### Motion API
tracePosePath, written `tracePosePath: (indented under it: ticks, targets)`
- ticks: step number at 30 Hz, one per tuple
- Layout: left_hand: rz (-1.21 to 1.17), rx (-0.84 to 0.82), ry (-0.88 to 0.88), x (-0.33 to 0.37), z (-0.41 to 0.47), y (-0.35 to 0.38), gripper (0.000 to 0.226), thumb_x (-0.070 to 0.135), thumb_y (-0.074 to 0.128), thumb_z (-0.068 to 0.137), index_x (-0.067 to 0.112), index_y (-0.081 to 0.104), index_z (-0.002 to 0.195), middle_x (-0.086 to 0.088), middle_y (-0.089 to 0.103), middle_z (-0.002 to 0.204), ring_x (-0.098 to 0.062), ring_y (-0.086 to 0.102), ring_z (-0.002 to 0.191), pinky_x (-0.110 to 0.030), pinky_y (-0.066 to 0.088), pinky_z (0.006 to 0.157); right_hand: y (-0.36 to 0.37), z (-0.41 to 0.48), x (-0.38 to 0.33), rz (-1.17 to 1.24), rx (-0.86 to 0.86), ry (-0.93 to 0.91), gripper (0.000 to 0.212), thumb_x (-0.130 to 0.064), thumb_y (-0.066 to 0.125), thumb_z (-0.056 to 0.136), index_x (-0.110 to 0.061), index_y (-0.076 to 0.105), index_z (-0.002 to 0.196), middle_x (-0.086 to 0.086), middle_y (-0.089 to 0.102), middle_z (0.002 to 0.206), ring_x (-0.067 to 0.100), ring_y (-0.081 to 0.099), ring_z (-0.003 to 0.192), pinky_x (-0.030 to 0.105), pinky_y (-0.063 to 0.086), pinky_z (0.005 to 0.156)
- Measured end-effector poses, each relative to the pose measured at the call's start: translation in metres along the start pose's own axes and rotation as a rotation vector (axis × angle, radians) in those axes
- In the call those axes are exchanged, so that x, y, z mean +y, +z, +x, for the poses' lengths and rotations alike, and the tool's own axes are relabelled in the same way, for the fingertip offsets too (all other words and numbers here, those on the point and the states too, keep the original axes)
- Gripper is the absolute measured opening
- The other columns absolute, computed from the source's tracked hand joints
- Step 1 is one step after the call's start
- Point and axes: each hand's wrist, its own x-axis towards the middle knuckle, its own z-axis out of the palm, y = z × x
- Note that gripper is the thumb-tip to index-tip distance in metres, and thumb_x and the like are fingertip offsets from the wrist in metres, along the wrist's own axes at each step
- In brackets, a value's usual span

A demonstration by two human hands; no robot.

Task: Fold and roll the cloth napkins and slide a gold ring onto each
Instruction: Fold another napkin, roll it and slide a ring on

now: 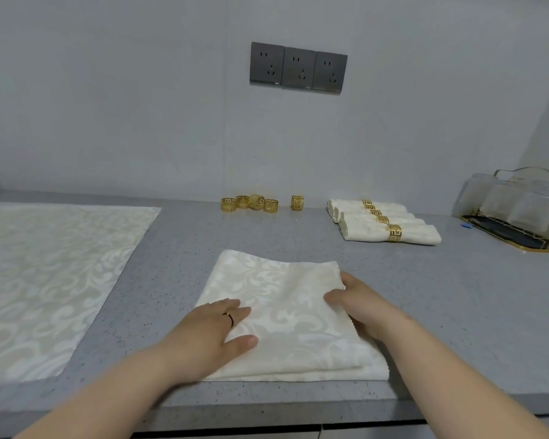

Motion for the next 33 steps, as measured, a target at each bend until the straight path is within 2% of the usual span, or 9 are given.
tracePosePath:
  ticks: [4,7,11,13,15,19,24,28,33]
  targets:
    - [0.036,0.018,0.01,0.0,0.002,0.002,0.151,0.091,-0.027,0.015,0.03,0.013,0.147,0.01,0.004,0.155,-0.004,0.001,0.142,-0.018,-0.001,0.111,-0.003,0.016,-0.004,0.049,0.032,0.072,0.054,-0.031,0.055,0.089,-0.01,0.039,0.136,0.007,0.054,0.128,0.024,0.058,0.104,0.033,0.049,0.087]
    - [0.05,0.027,0.011,0.001,0.002,0.005,0.149,0.09,-0.029,0.015,0.031,0.012,0.147,0.011,0.002,0.155,-0.004,-0.001,0.142,-0.018,-0.004,0.11,-0.002,0.026,-0.011,-0.109,0.238,0.0,0.049,-0.027,0.054,0.091,-0.005,0.044,0.133,0.011,0.05,0.133,0.027,0.052,0.114,0.027,0.04,0.083]
    - [0.057,0.031,0.01,0.002,-0.001,0.003,0.148,0.088,-0.032,0.016,0.033,0.013,0.146,0.013,0.003,0.155,-0.002,0.0,0.141,-0.014,-0.007,0.104,0.002,0.034,-0.008,-0.088,0.284,-0.055,0.018,-0.003,0.05,0.087,0.011,0.062,0.091,0.027,0.065,0.096,0.02,0.052,0.069,0.022,0.039,0.054]
    - [0.059,0.048,0.032,0.004,-0.003,0.003,0.145,0.087,-0.033,0.018,0.036,0.015,0.145,0.015,0.005,0.154,0.001,0.001,0.14,-0.012,-0.008,0.103,-0.001,0.036,-0.004,-0.057,0.298,-0.051,0.016,-0.001,0.048,0.087,-0.003,0.056,0.073,0.014,0.057,0.075,0.02,0.047,0.061,0.022,0.038,0.053]
    - [0.07,0.045,0.072,0.009,-0.006,0.002,0.141,0.086,-0.034,0.021,0.038,0.014,0.145,0.017,0.006,0.154,0.007,-0.001,0.136,-0.012,-0.01,0.103,-0.005,0.037,-0.004,0.006,0.282,-0.047,0.021,-0.001,0.048,0.088,-0.008,0.055,0.069,0.009,0.055,0.071,0.021,0.048,0.06,0.026,0.04,0.057]
    - [0.098,-0.02,0.174,0.025,-0.007,0.007,0.133,0.085,-0.033,0.026,0.039,0.008,0.145,0.019,0.002,0.153,0.015,-0.008,0.122,-0.012,-0.016,0.102,-0.012,0.038,-0.002,0.122,0.224,-0.009,0.019,-0.001,0.047,0.091,-0.006,0.058,0.076,0.009,0.058,0.074,0.02,0.054,0.064,0.028,0.045,0.061]
    - [0.165,-0.026,0.23,0.04,0.0,0.02,0.134,0.075,-0.041,0.026,0.038,0.006,0.146,0.017,0.0,0.154,0.003,-0.005,0.14,-0.012,-0.02,0.097,-0.015,0.036,-0.004,0.228,0.203,0.002,0.024,0.001,0.042,0.093,-0.008,0.055,0.074,0.01,0.057,0.074,0.021,0.053,0.064,0.028,0.045,0.06]
    - [0.187,0.041,0.197,0.044,0.004,0.024,0.14,0.068,-0.05,0.023,0.036,0.01,0.146,0.016,0.004,0.155,0.001,-0.001,0.141,-0.015,-0.017,0.1,-0.018,0.036,-0.005,0.263,0.162,0.037,0.011,-0.003,0.043,0.094,-0.001,0.052,0.088,0.011,0.056,0.077,0.022,0.053,0.066,0.029,0.045,0.062]
    - [0.123,0.075,0.151,0.045,0.003,0.026,0.126,0.069,-0.038,0.036,0.035,0.016,0.145,0.015,0.007,0.155,0.0,-0.001,0.141,-0.018,-0.023,0.099,-0.023,0.032,-0.011,0.423,0.039,0.084,0.012,-0.013,0.05,0.094,-0.004,0.057,0.091,0.009,0.061,0.086,0.021,0.059,0.077,0.03,0.049,0.069]
